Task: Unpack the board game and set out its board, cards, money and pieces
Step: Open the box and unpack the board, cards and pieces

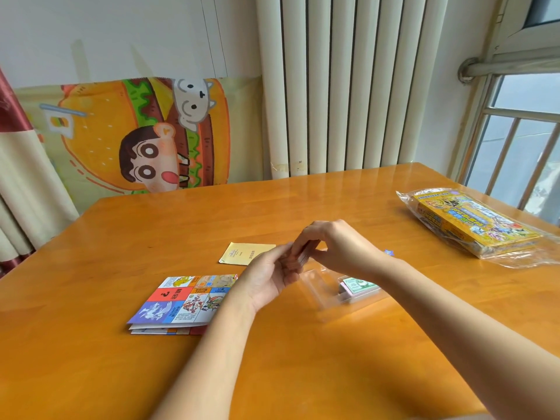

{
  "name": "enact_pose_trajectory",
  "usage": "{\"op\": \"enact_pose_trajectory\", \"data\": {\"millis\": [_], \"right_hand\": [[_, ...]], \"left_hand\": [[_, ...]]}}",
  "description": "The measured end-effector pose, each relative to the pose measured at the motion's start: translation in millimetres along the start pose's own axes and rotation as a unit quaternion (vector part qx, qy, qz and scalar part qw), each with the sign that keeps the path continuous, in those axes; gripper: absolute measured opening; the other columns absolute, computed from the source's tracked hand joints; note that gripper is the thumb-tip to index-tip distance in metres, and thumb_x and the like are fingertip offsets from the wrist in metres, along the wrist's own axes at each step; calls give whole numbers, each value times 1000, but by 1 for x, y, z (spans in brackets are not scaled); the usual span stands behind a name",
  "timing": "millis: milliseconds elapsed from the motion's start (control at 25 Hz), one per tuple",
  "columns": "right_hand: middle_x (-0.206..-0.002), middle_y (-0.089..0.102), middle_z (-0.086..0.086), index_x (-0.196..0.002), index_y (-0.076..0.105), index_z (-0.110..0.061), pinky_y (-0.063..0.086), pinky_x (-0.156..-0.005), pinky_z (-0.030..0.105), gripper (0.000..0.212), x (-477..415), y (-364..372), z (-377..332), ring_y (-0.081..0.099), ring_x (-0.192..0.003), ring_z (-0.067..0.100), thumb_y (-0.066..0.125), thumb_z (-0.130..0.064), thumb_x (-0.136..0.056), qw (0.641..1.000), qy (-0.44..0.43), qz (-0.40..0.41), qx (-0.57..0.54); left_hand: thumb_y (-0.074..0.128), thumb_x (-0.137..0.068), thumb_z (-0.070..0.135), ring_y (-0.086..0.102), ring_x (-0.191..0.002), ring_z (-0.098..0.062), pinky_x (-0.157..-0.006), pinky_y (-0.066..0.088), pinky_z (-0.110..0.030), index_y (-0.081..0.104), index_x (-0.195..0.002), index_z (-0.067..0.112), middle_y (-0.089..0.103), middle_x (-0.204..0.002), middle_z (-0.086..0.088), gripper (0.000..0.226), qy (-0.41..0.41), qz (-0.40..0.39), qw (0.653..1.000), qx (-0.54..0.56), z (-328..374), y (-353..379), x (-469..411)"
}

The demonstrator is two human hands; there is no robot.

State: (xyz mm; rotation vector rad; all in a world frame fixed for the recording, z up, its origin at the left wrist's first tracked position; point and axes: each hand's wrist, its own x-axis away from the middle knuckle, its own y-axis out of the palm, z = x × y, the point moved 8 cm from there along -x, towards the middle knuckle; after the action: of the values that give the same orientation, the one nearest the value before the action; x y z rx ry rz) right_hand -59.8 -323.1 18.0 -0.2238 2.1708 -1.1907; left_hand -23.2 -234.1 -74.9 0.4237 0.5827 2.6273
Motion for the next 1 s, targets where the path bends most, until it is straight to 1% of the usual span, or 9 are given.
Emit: {"op": "enact_pose_trajectory", "data": {"millis": [120,200,280,320,440,560,680,880,1000], "right_hand": [[-95,64,-3,-86,74,-15,51,-77,18,31,6,-6,5,63,-80,6,65,13,-75,998,-13,7,-55],[-103,59,-2,-95,72,-16,48,-79,15,40,11,-12,13,61,-86,5,61,16,-72,998,13,-2,-67],[-112,54,-2,-113,62,-19,47,-83,16,47,19,-17,32,58,-97,8,60,9,-75,995,92,-15,-34],[-113,54,-2,-117,58,-20,47,-82,18,44,26,-18,44,57,-98,11,61,1,-79,989,147,-19,0],[-102,65,1,-108,64,-16,43,-73,23,21,47,-17,69,60,-96,20,57,-16,-88,958,260,-39,111],[-105,69,-1,-103,70,-20,41,-74,18,34,55,3,75,61,-98,17,43,-4,-89,959,217,-107,147],[-108,61,-7,-107,67,-28,37,-73,12,51,61,8,79,56,-94,7,37,7,-85,968,162,-170,91],[-104,55,-9,-110,64,-30,43,-70,10,39,67,8,83,57,-84,1,53,-1,-87,972,118,-198,49],[-105,54,-9,-108,67,-30,46,-71,15,33,66,11,84,56,-82,1,61,-6,-86,971,102,-214,40]], "left_hand": [[47,-94,6,61,-56,-12,-46,49,-16,63,-93,-2,64,-72,-10,18,-2,-42,999,9,1,5,4],[48,-92,1,63,-56,-12,-47,49,-16,65,-93,-2,68,-70,-8,17,8,-44,999,-26,1,10,3],[51,-92,-2,64,-55,-12,-47,47,-17,64,-97,-2,70,-68,-8,14,23,3,995,-94,7,9,-6],[51,-92,-2,64,-54,-10,-47,46,-17,63,-100,-2,70,-68,-7,14,38,44,988,-144,14,5,-13],[49,-92,0,60,-57,-10,-49,42,-16,63,-110,0,68,-83,-10,23,91,161,934,-306,45,-9,-38],[49,-93,5,51,-56,-14,-52,40,-22,63,-113,5,63,-91,-10,25,96,195,871,-442,62,-11,-69],[49,-92,3,55,-66,-21,-57,44,-25,64,-115,2,62,-93,-9,27,74,163,840,-512,52,-5,-100],[48,-93,5,55,-76,-24,-66,44,-26,66,-117,9,63,-95,-11,30,21,103,799,-592,24,1,-130],[52,-94,13,58,-107,-23,-83,41,-23,65,-120,12,64,-122,-6,29,31,121,759,-639,21,0,-137]]}}
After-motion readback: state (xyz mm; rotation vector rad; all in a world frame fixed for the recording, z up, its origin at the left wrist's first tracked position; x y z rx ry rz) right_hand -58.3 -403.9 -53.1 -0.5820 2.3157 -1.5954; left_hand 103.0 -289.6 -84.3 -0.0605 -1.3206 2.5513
